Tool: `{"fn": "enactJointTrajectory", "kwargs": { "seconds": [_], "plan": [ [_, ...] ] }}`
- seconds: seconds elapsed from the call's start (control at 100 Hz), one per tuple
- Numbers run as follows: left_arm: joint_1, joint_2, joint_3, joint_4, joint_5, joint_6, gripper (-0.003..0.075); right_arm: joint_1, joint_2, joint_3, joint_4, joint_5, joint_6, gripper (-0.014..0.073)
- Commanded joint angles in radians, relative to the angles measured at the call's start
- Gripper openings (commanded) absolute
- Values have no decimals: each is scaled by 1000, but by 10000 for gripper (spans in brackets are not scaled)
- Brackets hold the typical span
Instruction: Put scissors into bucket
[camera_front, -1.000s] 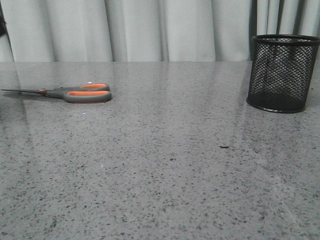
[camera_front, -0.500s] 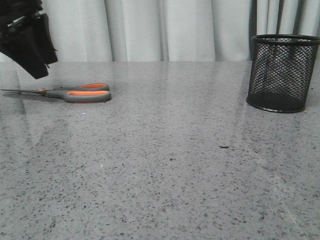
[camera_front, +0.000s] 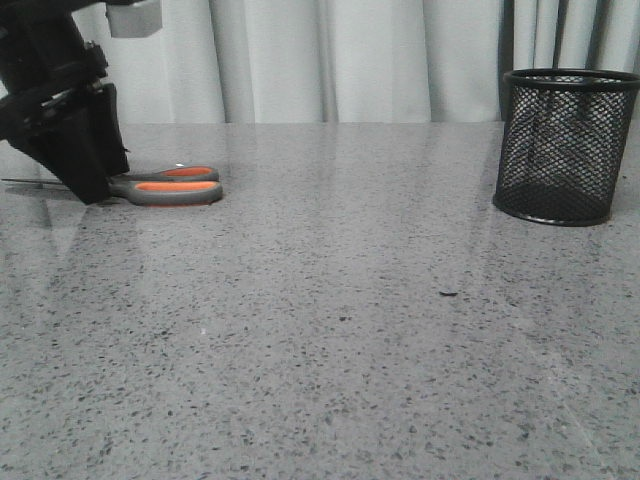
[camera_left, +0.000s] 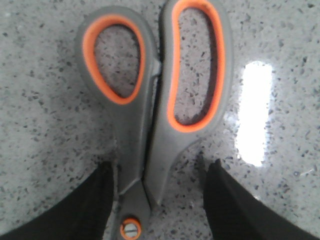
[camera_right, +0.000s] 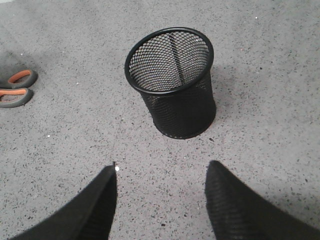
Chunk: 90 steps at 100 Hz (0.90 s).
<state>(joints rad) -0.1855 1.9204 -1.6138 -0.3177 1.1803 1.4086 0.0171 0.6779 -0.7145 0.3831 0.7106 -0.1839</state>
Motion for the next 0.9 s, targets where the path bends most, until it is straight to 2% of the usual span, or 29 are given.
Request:
{"fn": "enactJointTrajectory", "kwargs": {
  "seconds": [0.0,0.25,0.66,0.71,0.78,0.89],
  "plan": [
    [-8,-41,-30,-37,-27,0,368,-2,3,-35,17,-63,-13,357],
    [-8,-33,-30,-37,-62,0,368,-2,3,-35,17,-63,-13,357],
    [-8,31,-30,-56,28,0,362,-2,3,-35,17,-63,-13,357],
    [-10,39,-30,-56,43,0,332,-2,3,-35,17,-63,-13,357],
    [-10,45,-30,-56,56,0,235,-2,3,-35,17,-63,-13,357],
    [-10,45,-30,-56,60,-2,0,-2,3,-35,17,-63,-13,357]
  ]
}}
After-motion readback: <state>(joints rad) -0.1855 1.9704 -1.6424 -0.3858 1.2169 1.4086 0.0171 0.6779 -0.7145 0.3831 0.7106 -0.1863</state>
